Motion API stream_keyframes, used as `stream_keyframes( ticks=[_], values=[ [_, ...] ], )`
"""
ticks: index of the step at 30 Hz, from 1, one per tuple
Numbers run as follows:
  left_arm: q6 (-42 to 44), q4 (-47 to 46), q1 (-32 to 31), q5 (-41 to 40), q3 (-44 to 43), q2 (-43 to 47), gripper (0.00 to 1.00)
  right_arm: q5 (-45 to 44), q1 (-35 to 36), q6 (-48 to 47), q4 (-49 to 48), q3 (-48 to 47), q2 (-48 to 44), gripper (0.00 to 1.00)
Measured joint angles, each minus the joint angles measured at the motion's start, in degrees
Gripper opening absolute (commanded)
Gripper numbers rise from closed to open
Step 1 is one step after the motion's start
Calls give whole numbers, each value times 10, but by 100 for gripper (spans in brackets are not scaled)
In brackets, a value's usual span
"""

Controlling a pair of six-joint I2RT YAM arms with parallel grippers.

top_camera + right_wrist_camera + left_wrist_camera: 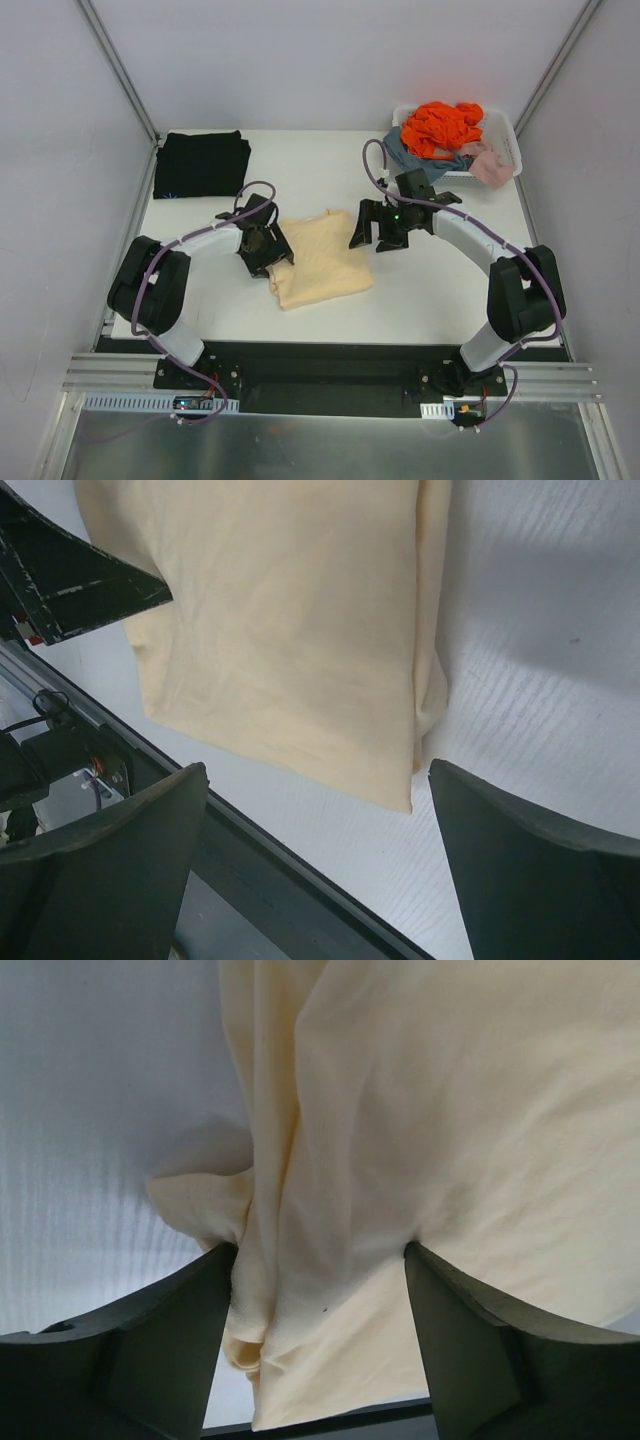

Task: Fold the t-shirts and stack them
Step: Smooth out wrinkles on the folded tshirt, then put the neatly folded tshirt into the corner of the board with the left arm

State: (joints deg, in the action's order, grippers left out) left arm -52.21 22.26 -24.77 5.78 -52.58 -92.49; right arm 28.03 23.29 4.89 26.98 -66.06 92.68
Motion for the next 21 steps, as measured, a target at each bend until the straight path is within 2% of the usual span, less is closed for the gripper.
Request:
stream_keyframes(
  ticks=[4, 5, 7, 11, 16, 21],
  values=[
    [5, -16, 1, 15, -14, -21, 52, -3, -3, -7, 5, 3, -1, 97],
    [6, -22, 0, 17, -15, -26, 43, -4, -3, -8, 5, 3, -1, 97],
    [7, -31, 1, 26, -19, -34, 34, -4, -5, -10, 6, 3, -1, 97],
    [15, -53, 1, 37, -22, -52, 0, -5, -9, -13, 6, 3, -1, 97],
    [38, -80, 0, 48, -24, -58, 0, -5, -14, -16, 7, 5, -1, 97],
    [103, -91, 0, 43, -30, -58, 0, -8, -21, -24, 8, 16, -7, 97]
  ],
)
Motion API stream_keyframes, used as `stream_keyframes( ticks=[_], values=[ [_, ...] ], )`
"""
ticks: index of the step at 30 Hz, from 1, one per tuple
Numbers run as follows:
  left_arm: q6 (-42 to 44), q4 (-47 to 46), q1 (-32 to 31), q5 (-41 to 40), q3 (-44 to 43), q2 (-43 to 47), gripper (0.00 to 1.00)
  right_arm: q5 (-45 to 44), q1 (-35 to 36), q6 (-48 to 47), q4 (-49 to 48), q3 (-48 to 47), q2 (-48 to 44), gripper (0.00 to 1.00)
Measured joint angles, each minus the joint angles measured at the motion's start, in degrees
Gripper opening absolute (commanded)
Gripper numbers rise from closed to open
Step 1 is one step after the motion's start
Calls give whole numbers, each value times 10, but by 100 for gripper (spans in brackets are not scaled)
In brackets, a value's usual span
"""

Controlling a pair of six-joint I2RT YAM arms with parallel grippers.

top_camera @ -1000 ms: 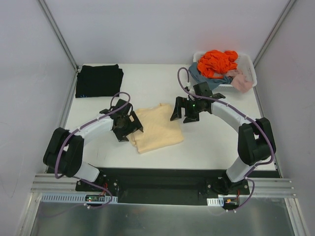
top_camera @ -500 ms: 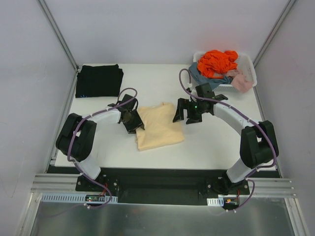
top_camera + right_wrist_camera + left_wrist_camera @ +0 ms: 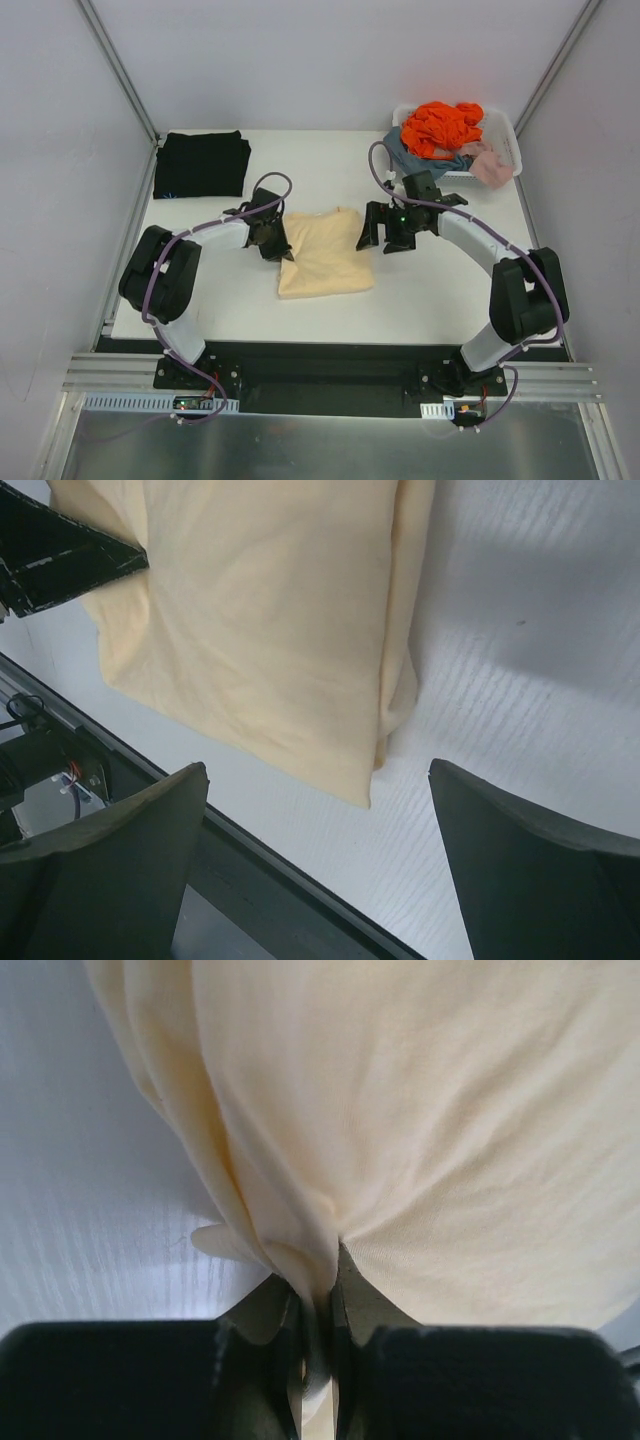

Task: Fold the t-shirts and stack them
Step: Put the neatly folded tshirt into the corner of the board with the left arm

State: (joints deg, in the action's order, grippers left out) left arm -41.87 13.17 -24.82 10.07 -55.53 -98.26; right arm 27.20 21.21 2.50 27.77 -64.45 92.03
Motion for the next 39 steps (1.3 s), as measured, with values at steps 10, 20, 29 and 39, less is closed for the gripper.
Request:
stream_keyframes(
  ticks=[10, 20, 29, 39],
  values=[
    [228, 22, 2, -179, -74, 0, 0, -111, -3, -11, -7, 41, -112, 97],
    [380, 39, 58, -330, -213, -60, 0, -217, -3, -13, -21, 62, -183, 97],
    [471, 52, 113, -394, -393, -148, 0, -273, -3, -28, -21, 63, -183, 97],
    [535, 63, 153, -419, -577, -229, 0, -319, -3, -41, -21, 63, -177, 97]
  ],
)
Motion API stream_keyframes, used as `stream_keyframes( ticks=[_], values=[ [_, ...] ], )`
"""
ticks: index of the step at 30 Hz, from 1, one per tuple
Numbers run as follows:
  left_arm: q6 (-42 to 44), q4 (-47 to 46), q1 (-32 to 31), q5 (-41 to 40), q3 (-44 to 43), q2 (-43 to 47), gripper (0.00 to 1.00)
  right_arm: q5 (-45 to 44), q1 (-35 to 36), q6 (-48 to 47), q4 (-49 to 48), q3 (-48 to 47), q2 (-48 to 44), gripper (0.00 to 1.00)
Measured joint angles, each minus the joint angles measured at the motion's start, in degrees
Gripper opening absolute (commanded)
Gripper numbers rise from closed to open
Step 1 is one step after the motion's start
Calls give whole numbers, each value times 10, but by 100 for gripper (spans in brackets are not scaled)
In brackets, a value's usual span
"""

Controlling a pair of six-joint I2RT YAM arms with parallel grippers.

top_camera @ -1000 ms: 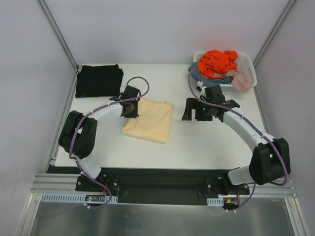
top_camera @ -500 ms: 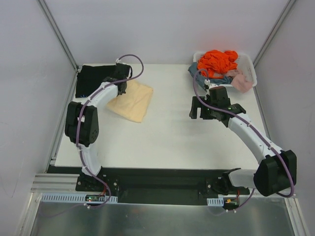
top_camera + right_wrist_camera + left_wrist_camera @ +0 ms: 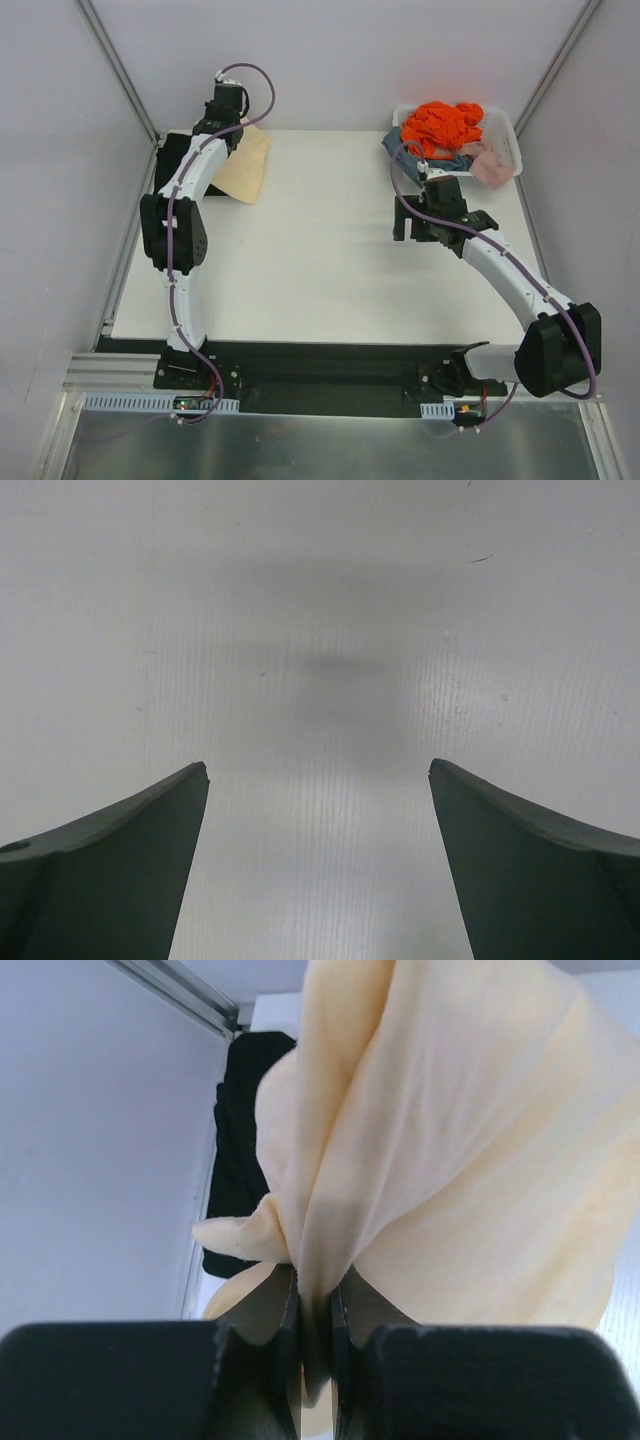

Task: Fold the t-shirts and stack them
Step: Put the neatly folded tshirt into the corner of the board with the left arm

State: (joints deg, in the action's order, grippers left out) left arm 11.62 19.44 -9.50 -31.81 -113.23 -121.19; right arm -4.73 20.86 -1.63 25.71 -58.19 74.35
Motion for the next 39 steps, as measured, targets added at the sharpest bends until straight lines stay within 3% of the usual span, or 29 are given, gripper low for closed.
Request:
stream_keyframes(
  ticks=[7, 16, 32, 39],
  values=[
    [38, 6, 2, -18, -81, -35, 0, -9, 0, -5, -1, 0, 8, 97],
    [60, 11, 13, -22, -117, -41, 0, -5, -1, -6, -7, 0, 17, 97],
    [40, 21, 63, 46, -139, -83, 0, -11, -6, -11, -10, 0, 37, 97],
    [-8, 21, 124, 103, -151, -126, 0, -11, -7, -14, -3, -10, 41, 97]
  ],
)
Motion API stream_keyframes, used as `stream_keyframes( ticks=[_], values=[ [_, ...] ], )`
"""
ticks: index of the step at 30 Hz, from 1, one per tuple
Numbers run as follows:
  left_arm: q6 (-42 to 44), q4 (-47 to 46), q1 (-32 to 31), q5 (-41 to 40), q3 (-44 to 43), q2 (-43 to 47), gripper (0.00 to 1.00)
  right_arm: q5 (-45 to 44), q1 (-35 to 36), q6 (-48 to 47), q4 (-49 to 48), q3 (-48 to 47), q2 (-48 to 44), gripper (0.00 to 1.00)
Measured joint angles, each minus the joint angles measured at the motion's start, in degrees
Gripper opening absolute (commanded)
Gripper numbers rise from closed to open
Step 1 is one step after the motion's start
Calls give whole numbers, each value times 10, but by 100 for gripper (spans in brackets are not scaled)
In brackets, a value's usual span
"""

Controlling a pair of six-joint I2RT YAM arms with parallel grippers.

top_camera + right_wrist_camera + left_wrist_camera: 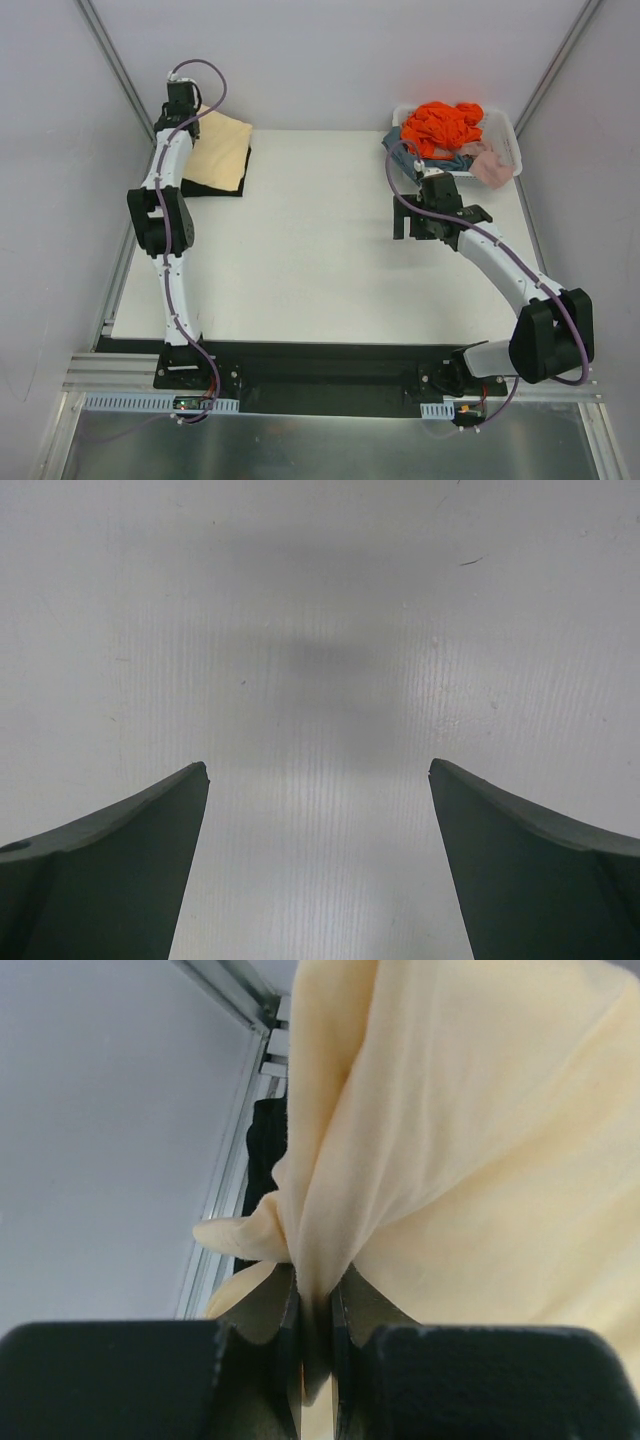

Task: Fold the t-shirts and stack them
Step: Put the neatly folded tshirt into the corner of the board with the left arm

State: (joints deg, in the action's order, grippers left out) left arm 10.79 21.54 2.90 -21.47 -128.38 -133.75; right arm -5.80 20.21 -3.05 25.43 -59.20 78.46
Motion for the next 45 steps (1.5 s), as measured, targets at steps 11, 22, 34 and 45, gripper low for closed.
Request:
stream_keyframes(
  ticks=[11, 22, 34, 45],
  values=[
    [-60, -2, 59, 64, -7, -45, 41, 0, 0, 3, 16, -44, 33, 97],
    [-83, -17, 58, -17, -23, -65, 99, 3, -1, 9, 32, -64, 38, 97],
    [-119, -19, 32, 15, 82, 86, 99, 21, -1, 12, 31, -64, 22, 97],
    [-203, -26, -64, 79, 300, 328, 99, 58, -5, 28, 7, -15, -55, 97]
  ],
)
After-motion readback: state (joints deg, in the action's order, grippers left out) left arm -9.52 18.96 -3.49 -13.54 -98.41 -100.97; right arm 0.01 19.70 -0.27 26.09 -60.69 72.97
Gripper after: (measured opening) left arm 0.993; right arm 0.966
